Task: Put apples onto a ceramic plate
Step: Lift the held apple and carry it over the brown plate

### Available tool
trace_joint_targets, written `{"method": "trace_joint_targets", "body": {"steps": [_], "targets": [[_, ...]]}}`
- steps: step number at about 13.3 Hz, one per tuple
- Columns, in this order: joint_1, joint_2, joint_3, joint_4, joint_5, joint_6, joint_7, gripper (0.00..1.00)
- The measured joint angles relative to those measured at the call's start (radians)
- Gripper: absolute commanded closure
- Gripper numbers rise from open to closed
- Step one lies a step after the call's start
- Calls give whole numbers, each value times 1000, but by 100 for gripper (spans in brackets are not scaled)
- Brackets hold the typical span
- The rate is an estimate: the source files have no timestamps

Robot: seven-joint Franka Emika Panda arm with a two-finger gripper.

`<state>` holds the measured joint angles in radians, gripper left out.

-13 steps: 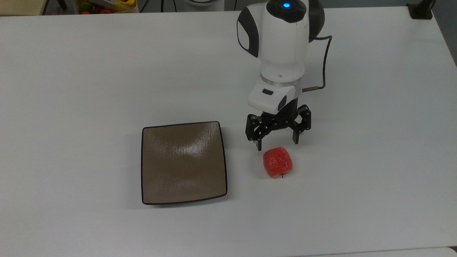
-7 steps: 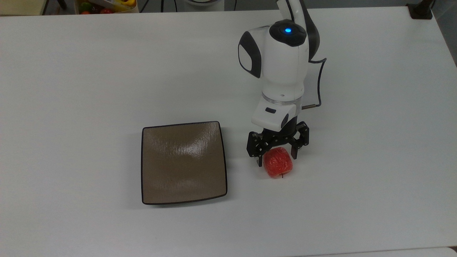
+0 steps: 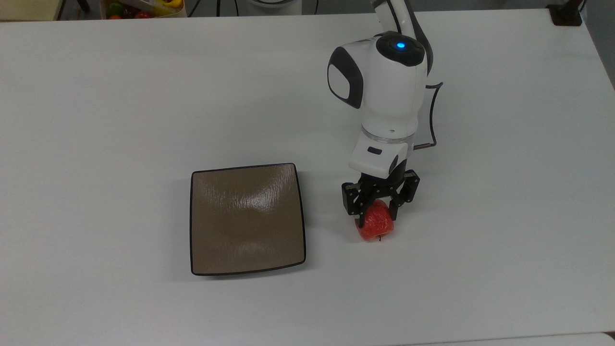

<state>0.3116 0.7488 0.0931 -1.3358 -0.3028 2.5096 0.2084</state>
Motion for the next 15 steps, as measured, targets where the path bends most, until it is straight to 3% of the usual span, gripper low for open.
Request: {"method": "trace_joint_targets", "body": {"steps": [6, 9, 13, 14, 15], "targets": [[-15, -31, -1, 23, -1, 0, 13, 68], [-57, -62, -10, 23, -1, 0, 16, 68], [-115, -76, -88, 21, -1, 0, 16, 67], [-130, -76, -94, 19, -1, 0, 16, 56], [-152, -76, -97, 16, -1, 0, 16, 35]]}}
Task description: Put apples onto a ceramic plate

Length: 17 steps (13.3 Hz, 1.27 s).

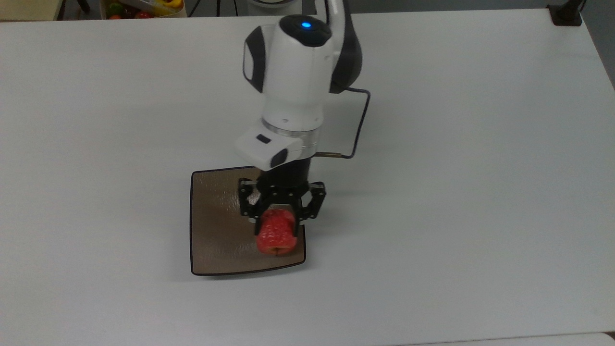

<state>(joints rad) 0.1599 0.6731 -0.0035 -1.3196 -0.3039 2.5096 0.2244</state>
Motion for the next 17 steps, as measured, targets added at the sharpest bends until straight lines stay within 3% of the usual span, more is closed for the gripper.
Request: {"method": "trace_joint_targets", "body": {"steps": [2, 5, 11, 13, 17], "targets": [[-18, 0, 0, -15, -6, 0, 0, 0], [-25, 1, -1, -50, -61, 0, 0, 0], [-36, -41, -4, -60, -66, -11, 2, 0], [-49, -108, -4, -106, -53, -137, 1, 0], [-56, -243, -4, -186, 162, -336, -80, 0]]}}
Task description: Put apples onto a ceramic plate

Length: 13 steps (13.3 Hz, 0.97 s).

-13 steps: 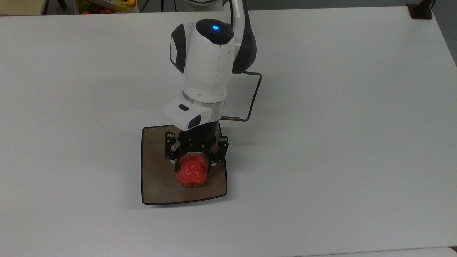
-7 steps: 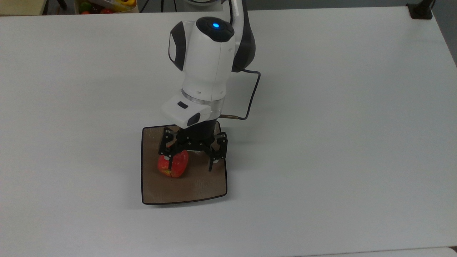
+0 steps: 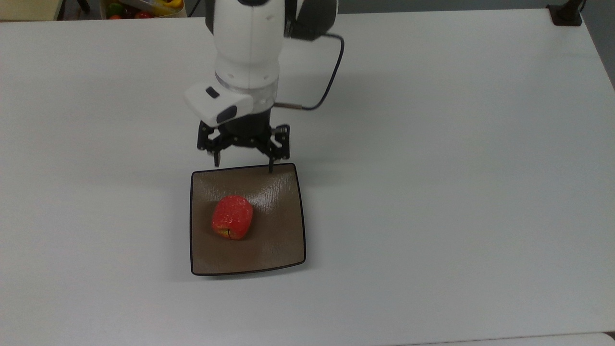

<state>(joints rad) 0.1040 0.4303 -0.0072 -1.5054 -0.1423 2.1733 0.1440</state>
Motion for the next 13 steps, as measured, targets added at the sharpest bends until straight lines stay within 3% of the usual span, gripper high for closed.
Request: {"method": "trace_joint_targets", "body": {"steps": [3, 7, 13], "targets": [[-8, -117, 0, -48, 97, -152, -25, 0], [-8, -272, 4, -178, 104, -210, -24, 0], [-8, -379, 4, -274, 115, -213, -38, 0]]}}
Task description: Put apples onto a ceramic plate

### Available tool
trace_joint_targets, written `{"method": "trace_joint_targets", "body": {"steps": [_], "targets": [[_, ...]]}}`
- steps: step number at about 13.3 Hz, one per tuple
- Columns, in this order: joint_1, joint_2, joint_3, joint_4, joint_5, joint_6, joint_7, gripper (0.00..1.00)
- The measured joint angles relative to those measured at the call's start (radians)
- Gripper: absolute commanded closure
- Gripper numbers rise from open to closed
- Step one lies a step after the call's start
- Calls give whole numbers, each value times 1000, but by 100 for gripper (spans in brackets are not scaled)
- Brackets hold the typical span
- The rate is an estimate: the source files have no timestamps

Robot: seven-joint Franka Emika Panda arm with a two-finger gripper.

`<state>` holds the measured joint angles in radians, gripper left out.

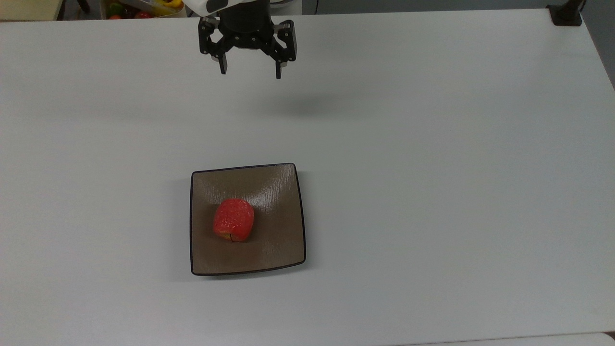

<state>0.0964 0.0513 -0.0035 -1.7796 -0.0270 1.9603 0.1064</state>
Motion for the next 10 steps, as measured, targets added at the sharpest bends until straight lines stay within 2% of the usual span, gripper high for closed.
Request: {"method": "trace_joint_targets", "body": {"steps": [3, 7, 10], "targets": [[0, -21, 0, -45, 0, -3, -7, 0], [0, -29, 0, -47, 0, -85, -60, 0], [0, -31, 0, -47, 0, -87, -77, 0]]}}
